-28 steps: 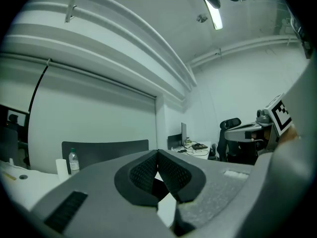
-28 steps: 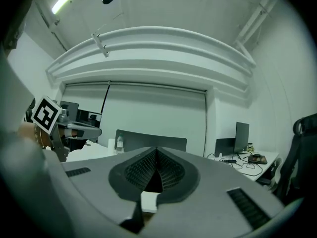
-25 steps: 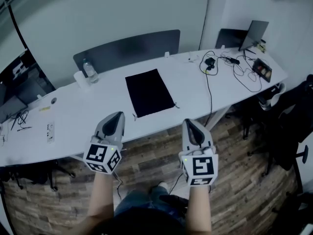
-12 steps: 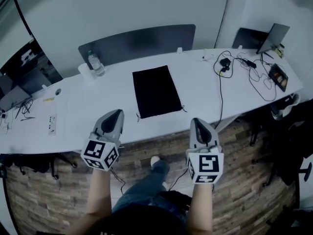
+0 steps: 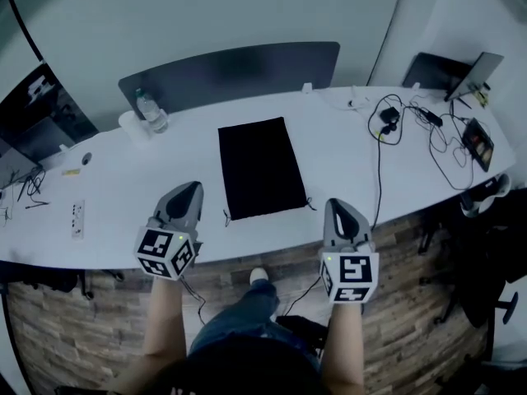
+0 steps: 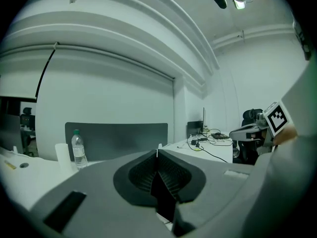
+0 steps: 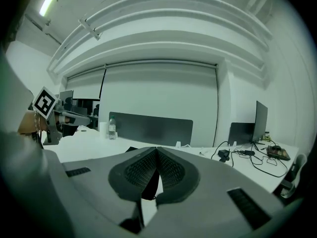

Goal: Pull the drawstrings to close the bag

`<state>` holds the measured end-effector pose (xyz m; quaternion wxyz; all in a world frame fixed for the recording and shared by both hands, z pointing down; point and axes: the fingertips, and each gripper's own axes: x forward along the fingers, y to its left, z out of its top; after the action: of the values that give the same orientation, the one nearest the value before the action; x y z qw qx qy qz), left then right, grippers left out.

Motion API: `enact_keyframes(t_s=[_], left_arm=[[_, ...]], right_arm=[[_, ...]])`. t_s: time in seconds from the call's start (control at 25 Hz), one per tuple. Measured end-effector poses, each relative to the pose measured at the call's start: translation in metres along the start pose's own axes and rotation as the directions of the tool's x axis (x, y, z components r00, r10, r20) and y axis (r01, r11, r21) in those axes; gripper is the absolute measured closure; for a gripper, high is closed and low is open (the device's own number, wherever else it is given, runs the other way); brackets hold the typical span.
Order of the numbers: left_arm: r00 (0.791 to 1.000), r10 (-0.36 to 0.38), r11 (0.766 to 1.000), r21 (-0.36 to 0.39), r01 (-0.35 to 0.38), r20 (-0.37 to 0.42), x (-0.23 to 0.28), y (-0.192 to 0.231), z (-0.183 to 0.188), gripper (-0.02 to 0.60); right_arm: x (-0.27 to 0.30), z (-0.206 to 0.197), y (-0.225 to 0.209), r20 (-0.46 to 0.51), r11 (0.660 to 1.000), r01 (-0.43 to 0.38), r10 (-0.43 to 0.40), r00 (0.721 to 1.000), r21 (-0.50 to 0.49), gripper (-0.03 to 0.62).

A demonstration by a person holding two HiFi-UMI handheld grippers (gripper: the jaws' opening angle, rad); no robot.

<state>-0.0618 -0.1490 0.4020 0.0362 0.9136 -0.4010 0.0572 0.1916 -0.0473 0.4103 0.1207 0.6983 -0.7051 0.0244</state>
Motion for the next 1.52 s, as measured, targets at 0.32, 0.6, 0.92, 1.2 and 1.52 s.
enact_keyframes(t_s=[0.32, 0.6, 0.92, 1.2, 1.52], left_arm=[[0.999, 0.017, 1.0, -0.017, -0.017, -0.035, 0.061, 0.042, -0.01, 0.583], [0.988, -0.066, 0.998, -0.026, 0.063, -0.138, 0.089, 0.056, -0.044, 0.477], [0.955, -0.17, 0.985, -0.005, 0.174, -0.243, 0.09, 0.045, -0.083, 0.476], [0.868, -0.307, 0.929, 0.075, 0.363, -0.39, 0.08, 0.016, -0.122, 0.477], [0.677, -0.441, 0.796, 0.093, 0.598, -0.589, 0.067, -0.001, -0.159, 0.476]], right_arm=[[0.074, 0.004, -0.027, -0.028, 1.0, -0.004, 0.004, 1.0, 0.007, 0.6], [0.116, -0.021, -0.024, -0.125, 0.998, -0.061, 0.065, 0.99, 0.036, 0.476], [0.12, -0.063, -0.019, -0.253, 0.989, -0.137, 0.148, 0.956, 0.061, 0.48], [0.112, -0.102, -0.008, -0.335, 0.974, -0.2, 0.224, 0.915, 0.107, 0.5], [0.103, -0.132, -0.002, -0.409, 0.959, -0.242, 0.282, 0.868, 0.147, 0.51]])
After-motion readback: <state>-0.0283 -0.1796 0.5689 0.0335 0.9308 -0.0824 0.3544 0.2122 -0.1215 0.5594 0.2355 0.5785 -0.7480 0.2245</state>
